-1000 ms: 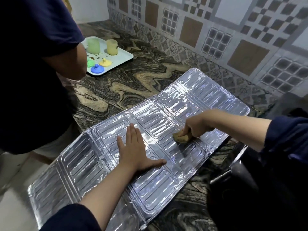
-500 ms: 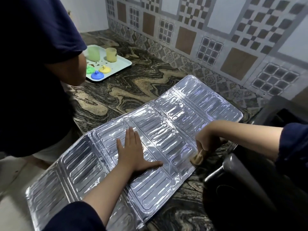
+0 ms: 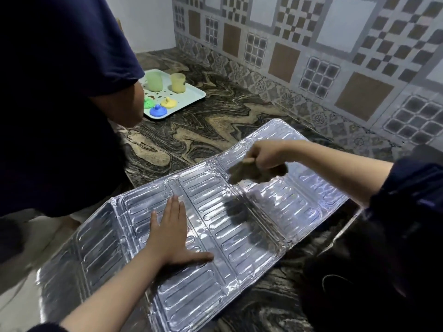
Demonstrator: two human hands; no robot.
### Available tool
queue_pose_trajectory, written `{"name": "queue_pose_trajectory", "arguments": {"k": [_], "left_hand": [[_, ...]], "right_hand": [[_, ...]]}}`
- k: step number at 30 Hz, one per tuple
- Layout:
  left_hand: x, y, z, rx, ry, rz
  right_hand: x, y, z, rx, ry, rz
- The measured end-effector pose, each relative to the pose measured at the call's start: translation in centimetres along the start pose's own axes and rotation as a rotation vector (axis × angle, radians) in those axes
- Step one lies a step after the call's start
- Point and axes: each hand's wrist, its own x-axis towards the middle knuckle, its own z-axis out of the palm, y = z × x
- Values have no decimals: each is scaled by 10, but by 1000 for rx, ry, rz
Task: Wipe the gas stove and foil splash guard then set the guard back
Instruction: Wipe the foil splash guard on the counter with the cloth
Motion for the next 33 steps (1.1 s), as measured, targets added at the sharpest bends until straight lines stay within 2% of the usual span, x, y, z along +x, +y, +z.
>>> {"name": "queue_pose_trajectory", "arguments": {"k": [2, 4, 6, 9, 11, 15, 19, 22, 27, 33], "left_hand": [[-2, -4, 0, 20, -24, 4], [-4, -6, -3, 45, -78, 7], [-5, -6, -11, 96, -156, -7], [-3, -1, -27, 202, -258, -55], [4, 6, -35, 195, -264, -66], [28, 36, -37, 113, -39, 40], [47, 71, -18, -23, 106, 114], [49, 78, -4, -42, 175, 99], [51, 78, -1, -28, 197, 84], [53, 78, 0, -43, 225, 83]], "right_hand": [[14, -13, 7, 42, 143, -93], [31, -18, 20, -23, 293, -157], [50, -15, 38, -150, 347, -175], [75, 0, 70, -481, 171, -114], [81, 8, 82, -519, 56, -50], [82, 9, 76, -494, -9, -57], [84, 7, 69, -566, -24, -76], [84, 6, 64, -533, -12, -70], [82, 5, 69, -596, 14, -88], [55, 16, 66, -602, -72, -137]]}}
